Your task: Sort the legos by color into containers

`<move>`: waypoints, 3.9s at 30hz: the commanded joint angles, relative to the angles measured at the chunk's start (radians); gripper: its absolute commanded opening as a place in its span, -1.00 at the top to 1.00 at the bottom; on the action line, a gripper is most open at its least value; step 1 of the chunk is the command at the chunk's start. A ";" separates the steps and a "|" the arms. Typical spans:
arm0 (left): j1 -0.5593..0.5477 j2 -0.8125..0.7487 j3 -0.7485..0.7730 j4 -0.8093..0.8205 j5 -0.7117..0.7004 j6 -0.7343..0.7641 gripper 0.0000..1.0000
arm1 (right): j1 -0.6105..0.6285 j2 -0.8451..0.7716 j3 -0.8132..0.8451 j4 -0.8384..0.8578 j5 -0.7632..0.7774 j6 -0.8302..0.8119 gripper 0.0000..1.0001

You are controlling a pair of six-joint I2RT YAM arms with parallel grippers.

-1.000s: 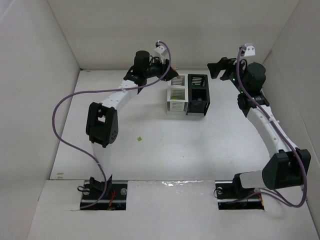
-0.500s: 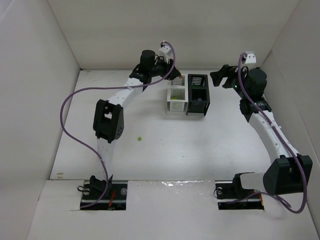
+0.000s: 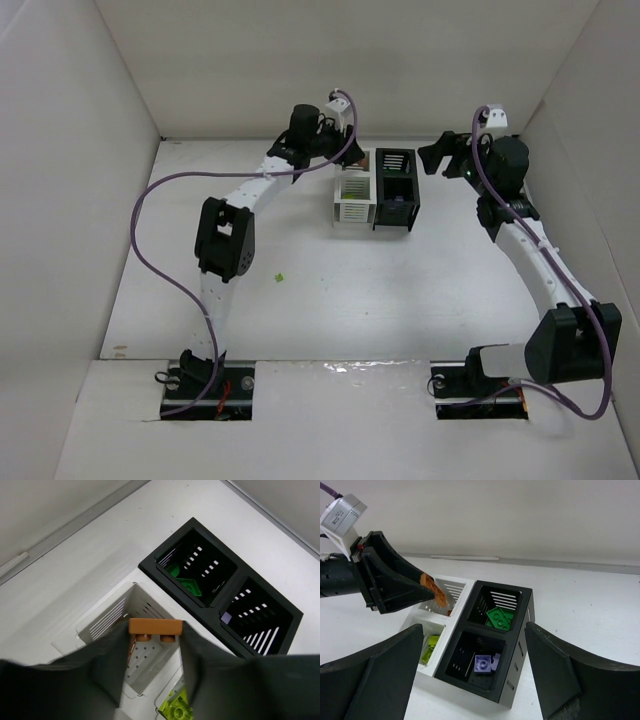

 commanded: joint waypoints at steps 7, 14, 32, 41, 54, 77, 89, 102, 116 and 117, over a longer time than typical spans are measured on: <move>0.001 -0.031 0.064 0.025 -0.008 0.028 -0.39 | -0.002 0.007 0.044 0.021 -0.029 -0.007 -0.74; 0.060 -0.279 -0.073 0.079 0.154 0.052 -0.12 | -0.002 0.007 0.010 0.021 -0.047 -0.080 -0.74; 0.169 -0.859 -0.649 -0.900 -0.146 0.786 0.08 | -0.043 -0.111 -0.109 -0.060 -0.119 -0.200 -0.67; 0.005 -0.798 -0.797 -0.847 -0.253 0.706 0.05 | -0.025 -0.140 -0.109 -0.070 -0.129 -0.191 -0.67; -0.089 -0.565 -0.765 -0.880 -0.416 0.571 0.11 | -0.025 -0.179 -0.128 -0.088 -0.118 -0.191 -0.67; -0.089 -0.493 -0.795 -0.830 -0.389 0.577 0.23 | -0.015 -0.159 -0.109 -0.088 -0.127 -0.191 -0.67; -0.051 -0.462 -0.805 -0.830 -0.407 0.616 0.14 | -0.015 -0.150 -0.109 -0.097 -0.136 -0.191 -0.67; -0.042 -0.442 -0.814 -0.830 -0.386 0.634 0.14 | -0.015 -0.140 -0.100 -0.097 -0.136 -0.191 -0.67; -0.060 -0.415 -0.795 -0.820 -0.376 0.634 0.28 | -0.015 -0.140 -0.100 -0.097 -0.136 -0.191 -0.67; -0.060 -0.406 -0.795 -0.820 -0.376 0.634 0.32 | -0.015 -0.140 -0.100 -0.097 -0.136 -0.191 -0.67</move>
